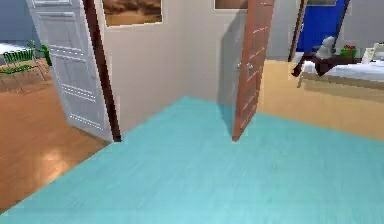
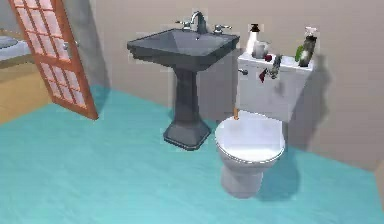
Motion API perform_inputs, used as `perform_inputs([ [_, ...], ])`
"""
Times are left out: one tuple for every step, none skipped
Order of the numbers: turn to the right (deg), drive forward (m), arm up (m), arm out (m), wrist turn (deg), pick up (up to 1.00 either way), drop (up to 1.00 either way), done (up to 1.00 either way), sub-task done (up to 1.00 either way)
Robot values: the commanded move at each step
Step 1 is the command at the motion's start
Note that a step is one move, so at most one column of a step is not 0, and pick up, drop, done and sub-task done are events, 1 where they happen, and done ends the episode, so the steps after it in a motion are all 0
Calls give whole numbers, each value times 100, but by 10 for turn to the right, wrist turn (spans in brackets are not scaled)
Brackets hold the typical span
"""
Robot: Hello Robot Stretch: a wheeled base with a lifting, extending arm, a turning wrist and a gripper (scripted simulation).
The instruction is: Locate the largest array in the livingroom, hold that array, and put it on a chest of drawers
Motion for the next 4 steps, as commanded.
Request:
perform_inputs([
  [-450,0,0,0,0,0,0,0,0],
  [-270,0,0,0,0,0,0,0,0],
  [0,60,0,0,0,0,0,0,0],
  [-450,0,0,0,0,0,0,0,0],
])
